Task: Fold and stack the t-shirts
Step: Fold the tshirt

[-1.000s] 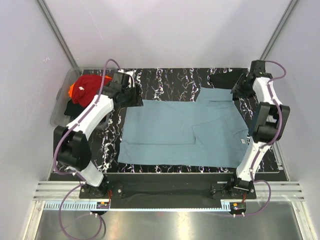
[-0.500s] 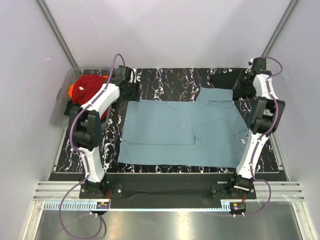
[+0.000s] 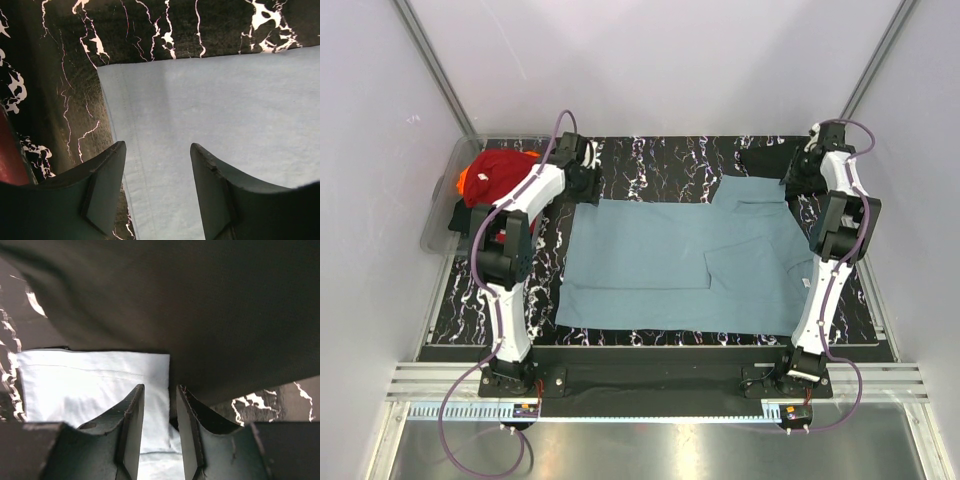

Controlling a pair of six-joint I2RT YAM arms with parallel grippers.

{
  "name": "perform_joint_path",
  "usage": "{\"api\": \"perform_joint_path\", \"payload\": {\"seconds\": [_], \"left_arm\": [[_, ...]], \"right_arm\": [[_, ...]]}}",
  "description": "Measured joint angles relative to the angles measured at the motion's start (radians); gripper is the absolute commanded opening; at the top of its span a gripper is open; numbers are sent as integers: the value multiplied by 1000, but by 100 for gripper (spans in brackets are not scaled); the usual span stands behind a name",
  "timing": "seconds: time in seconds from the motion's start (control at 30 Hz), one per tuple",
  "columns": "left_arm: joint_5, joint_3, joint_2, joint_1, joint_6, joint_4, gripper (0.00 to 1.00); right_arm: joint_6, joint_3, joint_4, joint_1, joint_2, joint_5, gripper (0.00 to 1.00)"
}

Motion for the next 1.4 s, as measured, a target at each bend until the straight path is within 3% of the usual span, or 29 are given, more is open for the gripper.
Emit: {"api": "perform_joint_path", "payload": {"seconds": [0.7, 0.93, 1.23, 1.4], "left_arm": [[-49, 88, 64, 5, 3, 1, 58], [-59, 103, 77, 32, 3, -1, 57], [-39, 149, 82, 55, 39, -14, 58], [23, 153, 94, 57, 121, -18, 58]], "right_arm": [[-41, 56, 5, 0, 55, -1, 33], [-26, 101, 9, 0, 81, -21, 25], [7, 138, 6, 0, 115, -43, 29], [10, 138, 7, 0, 120, -46, 13]]}}
